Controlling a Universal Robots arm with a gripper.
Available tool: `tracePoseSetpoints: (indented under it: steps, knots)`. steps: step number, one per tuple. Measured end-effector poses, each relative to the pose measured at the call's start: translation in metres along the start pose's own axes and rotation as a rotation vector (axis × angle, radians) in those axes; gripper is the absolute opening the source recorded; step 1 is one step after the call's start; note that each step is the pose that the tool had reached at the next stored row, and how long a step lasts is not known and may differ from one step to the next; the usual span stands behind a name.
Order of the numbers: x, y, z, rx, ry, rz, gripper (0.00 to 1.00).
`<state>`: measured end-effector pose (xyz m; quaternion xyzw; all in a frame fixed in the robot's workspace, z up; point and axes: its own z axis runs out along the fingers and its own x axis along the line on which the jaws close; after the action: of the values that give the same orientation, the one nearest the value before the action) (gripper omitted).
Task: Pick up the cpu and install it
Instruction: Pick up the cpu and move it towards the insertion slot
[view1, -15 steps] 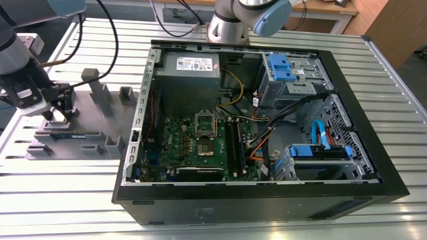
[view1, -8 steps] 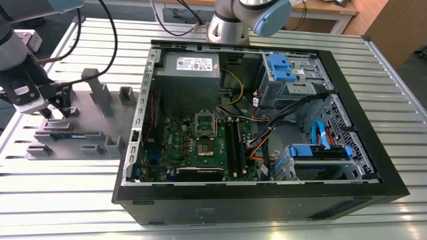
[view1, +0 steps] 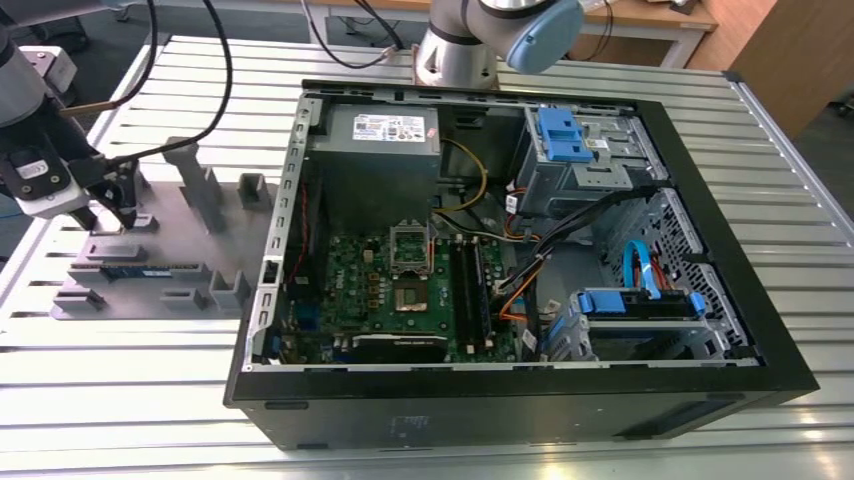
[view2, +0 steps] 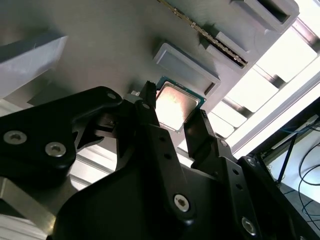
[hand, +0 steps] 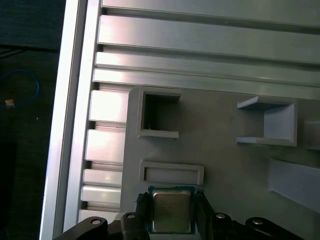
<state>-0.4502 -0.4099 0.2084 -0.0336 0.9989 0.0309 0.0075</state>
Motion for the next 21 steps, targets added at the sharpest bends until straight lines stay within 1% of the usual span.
tracePoseSetpoints:
  steps: [15, 17, 21]
  knots:
    - [0.0, 0.0, -0.0007, 0.0, -0.0001, 0.0, 0.47]
    - [0.0, 0.0001, -0.0024, 0.0003, 0.0006, 0.0, 0.47]
    - [-0.0001, 0.0004, -0.0068, 0.0001, 0.0001, 0.0, 0.47]
